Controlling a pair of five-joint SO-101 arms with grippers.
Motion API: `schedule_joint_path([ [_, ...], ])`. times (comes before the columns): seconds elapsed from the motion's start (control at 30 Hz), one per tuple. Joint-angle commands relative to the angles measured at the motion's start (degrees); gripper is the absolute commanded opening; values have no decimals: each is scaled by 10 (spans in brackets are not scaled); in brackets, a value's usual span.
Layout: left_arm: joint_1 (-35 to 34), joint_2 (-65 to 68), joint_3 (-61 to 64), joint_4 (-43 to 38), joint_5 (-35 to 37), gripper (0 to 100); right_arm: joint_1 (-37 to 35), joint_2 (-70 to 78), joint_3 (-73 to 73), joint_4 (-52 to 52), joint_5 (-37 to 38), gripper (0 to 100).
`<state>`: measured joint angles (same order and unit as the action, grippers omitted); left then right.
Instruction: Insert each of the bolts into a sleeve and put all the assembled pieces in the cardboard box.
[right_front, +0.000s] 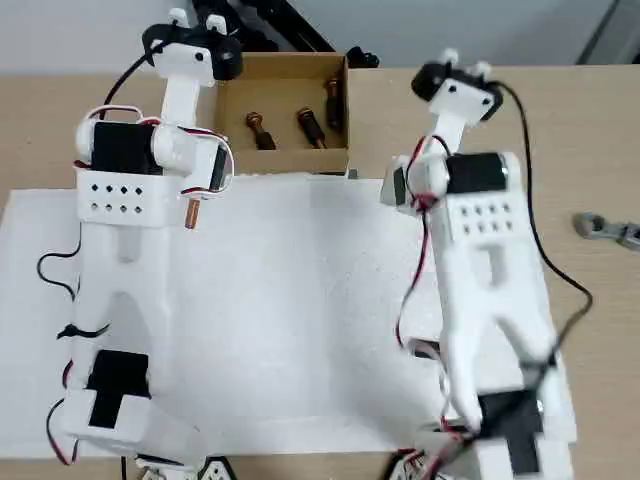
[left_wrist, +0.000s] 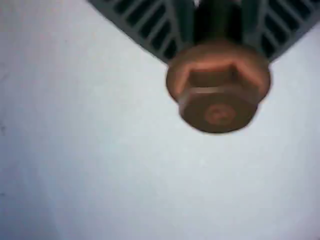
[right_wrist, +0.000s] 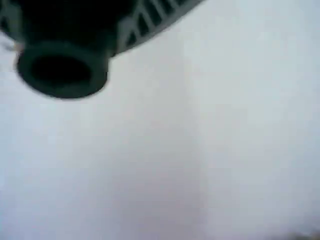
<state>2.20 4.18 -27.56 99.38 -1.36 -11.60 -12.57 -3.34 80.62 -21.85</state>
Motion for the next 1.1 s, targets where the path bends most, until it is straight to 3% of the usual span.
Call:
schedule_joint_path([
  [0.0,3,-37,-6,-7,1,6,-17,-127,-10,-2,6,9],
  [0.33,3,-37,-26,-6,15,6,-29,-377,84,-32,93,9],
  [0.5,14,-37,-81,-5,37,6,-32,-537,258,-127,141,5],
  [0.7,80,-37,-117,-4,49,6,-116,-720,495,-269,154,4],
  [1.07,139,-37,-241,-7,149,6,-129,-764,662,-447,120,4],
])
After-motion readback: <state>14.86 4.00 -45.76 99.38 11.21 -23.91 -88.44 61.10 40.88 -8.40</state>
